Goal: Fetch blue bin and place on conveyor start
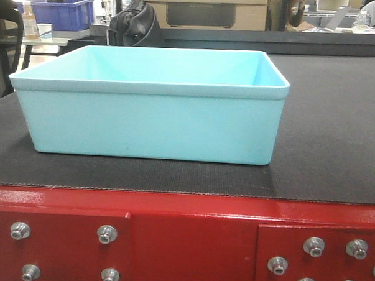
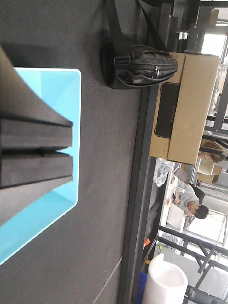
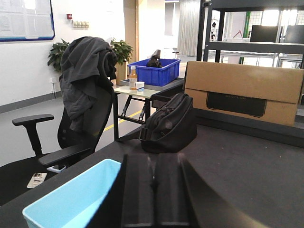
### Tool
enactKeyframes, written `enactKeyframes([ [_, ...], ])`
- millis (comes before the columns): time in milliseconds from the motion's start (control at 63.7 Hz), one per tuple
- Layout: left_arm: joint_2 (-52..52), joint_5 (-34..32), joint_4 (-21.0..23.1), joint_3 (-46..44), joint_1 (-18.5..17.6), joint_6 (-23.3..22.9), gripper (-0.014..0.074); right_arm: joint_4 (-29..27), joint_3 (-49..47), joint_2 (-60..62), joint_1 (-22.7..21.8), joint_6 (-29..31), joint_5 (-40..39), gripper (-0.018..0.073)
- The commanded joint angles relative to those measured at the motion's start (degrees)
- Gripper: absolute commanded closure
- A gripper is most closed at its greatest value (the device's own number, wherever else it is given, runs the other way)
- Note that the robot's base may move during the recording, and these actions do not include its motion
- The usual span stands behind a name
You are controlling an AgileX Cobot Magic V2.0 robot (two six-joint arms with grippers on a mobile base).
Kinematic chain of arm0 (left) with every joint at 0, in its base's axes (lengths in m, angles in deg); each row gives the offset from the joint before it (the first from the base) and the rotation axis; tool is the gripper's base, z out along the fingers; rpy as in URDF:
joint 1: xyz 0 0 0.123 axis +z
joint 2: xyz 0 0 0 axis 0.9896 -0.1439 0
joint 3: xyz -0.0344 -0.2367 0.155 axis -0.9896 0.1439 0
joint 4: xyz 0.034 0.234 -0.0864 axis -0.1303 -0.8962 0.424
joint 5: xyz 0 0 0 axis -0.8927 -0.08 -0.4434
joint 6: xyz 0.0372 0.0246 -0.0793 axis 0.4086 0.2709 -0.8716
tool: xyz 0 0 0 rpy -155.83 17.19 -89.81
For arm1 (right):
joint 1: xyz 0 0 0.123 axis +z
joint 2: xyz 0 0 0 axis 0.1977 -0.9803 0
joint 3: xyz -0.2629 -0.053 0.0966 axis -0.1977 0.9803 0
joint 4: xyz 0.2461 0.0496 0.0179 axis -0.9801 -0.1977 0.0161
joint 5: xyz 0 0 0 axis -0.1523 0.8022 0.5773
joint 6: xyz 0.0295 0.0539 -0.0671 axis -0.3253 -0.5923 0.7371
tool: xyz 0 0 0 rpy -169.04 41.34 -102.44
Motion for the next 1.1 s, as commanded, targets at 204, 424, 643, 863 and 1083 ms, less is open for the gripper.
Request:
enactKeyframes([
  [204,0.2,-0.5,0.4,0.2,-0.2,0.4,0.0707,-15.6,3.1,4.1,-13.8,28.5,0.3,0.0724],
  [424,0.2,-0.5,0.4,0.2,-0.2,0.4,0.0707,-21.5,13.6,10.1,-25.4,28.5,-1.8,0.0724],
  [643,0.2,-0.5,0.4,0.2,-0.2,0.4,0.0707,-24.5,25.6,20.0,-31.7,28.2,-1.8,0.0724],
  [863,0.2,-0.5,0.4,0.2,-0.2,0.4,0.0707,-24.2,36.5,29.1,-31.9,28.2,-1.8,0.0724],
  [1083,0.2,-0.5,0.4,0.2,-0.2,0.4,0.0707,-24.1,43.5,37.2,-31.9,28.2,-4.0,0.0724],
])
